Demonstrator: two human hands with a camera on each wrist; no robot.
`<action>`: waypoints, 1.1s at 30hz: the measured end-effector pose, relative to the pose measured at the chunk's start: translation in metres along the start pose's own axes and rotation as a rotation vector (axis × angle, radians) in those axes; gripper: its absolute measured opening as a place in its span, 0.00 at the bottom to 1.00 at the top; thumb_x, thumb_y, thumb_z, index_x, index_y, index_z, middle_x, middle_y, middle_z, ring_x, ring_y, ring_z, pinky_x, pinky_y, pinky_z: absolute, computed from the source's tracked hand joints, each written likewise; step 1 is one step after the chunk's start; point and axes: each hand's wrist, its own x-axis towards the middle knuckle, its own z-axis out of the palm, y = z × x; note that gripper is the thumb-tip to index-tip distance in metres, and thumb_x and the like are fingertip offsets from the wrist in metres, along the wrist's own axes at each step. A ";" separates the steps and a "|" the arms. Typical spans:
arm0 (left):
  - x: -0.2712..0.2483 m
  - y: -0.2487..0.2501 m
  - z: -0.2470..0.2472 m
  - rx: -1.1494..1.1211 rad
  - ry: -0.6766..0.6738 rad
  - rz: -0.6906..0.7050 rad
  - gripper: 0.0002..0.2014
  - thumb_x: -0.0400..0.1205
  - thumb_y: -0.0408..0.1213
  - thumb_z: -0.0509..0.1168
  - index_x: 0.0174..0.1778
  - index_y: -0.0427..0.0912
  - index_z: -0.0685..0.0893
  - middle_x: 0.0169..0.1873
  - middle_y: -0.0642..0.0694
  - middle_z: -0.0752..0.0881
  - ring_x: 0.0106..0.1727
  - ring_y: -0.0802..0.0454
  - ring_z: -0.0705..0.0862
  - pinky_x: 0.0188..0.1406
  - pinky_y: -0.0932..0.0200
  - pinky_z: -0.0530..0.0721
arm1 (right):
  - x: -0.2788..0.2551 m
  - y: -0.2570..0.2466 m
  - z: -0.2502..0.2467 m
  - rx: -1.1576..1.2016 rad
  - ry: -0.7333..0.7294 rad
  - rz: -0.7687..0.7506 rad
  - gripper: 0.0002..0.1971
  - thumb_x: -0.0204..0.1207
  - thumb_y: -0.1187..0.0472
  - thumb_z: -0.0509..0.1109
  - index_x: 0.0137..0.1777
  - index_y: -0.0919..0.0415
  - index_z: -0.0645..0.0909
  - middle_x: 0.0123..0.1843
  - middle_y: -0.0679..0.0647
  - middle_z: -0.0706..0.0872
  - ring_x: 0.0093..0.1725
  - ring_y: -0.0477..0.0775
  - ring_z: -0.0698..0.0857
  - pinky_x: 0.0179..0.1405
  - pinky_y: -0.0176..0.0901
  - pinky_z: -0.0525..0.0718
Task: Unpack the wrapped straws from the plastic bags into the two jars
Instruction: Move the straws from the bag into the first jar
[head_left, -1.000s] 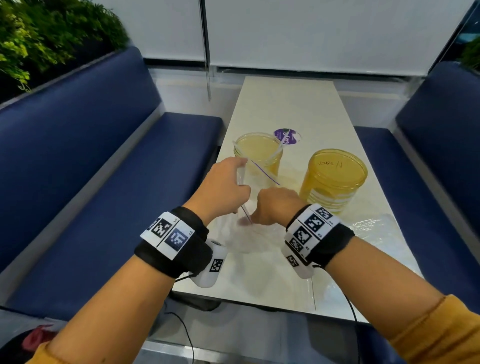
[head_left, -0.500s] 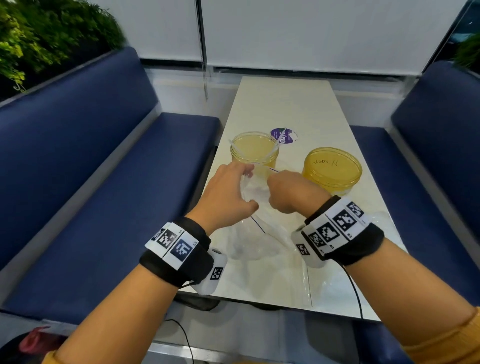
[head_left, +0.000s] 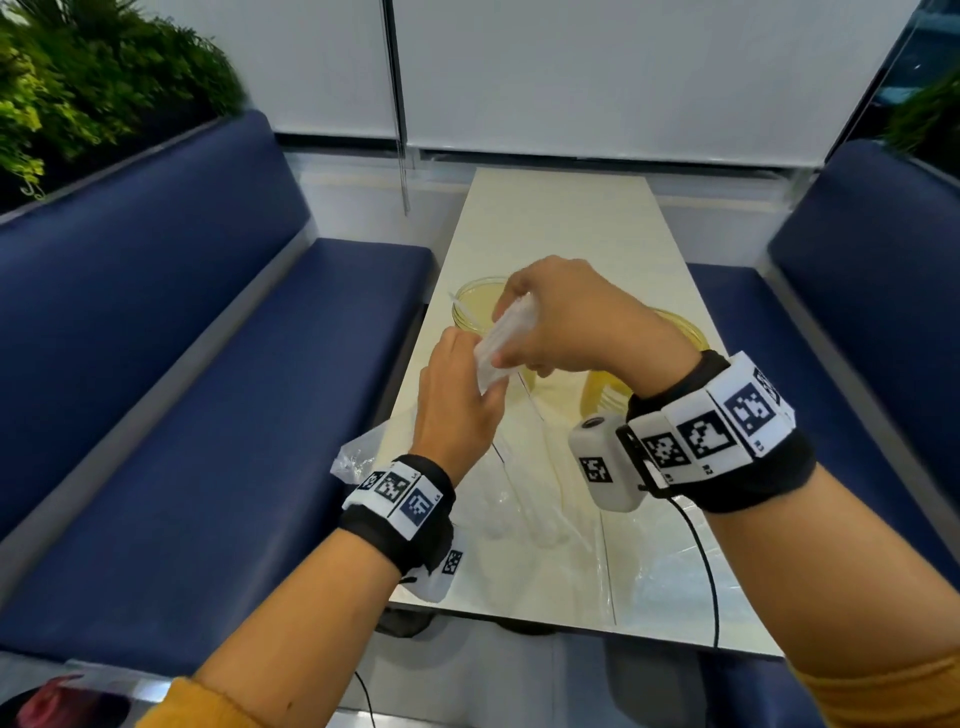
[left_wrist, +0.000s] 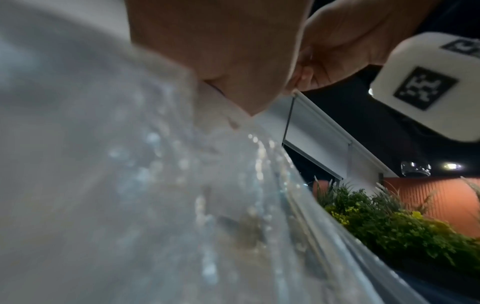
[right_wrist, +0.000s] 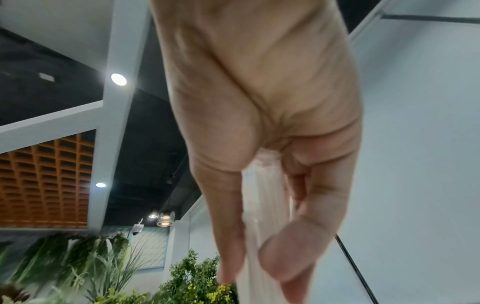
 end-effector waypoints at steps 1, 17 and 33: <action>0.001 -0.002 0.000 -0.018 0.007 -0.002 0.09 0.84 0.40 0.68 0.54 0.41 0.76 0.48 0.48 0.76 0.43 0.50 0.78 0.40 0.52 0.80 | 0.001 0.003 0.002 0.106 0.040 -0.020 0.25 0.69 0.57 0.83 0.65 0.55 0.82 0.52 0.55 0.88 0.40 0.52 0.91 0.40 0.43 0.92; 0.008 0.004 -0.018 -0.378 -0.033 -0.122 0.14 0.81 0.33 0.73 0.62 0.40 0.82 0.49 0.48 0.87 0.50 0.55 0.89 0.35 0.75 0.82 | 0.056 0.012 0.089 0.637 0.264 -0.189 0.18 0.86 0.50 0.65 0.50 0.65 0.89 0.40 0.48 0.92 0.44 0.45 0.90 0.53 0.44 0.89; 0.007 -0.022 -0.031 -0.350 -0.072 -0.241 0.28 0.72 0.43 0.83 0.66 0.49 0.80 0.61 0.51 0.82 0.54 0.60 0.85 0.44 0.83 0.77 | 0.096 -0.017 -0.047 1.083 0.494 -0.404 0.11 0.89 0.55 0.61 0.48 0.61 0.71 0.28 0.48 0.73 0.24 0.47 0.74 0.31 0.47 0.83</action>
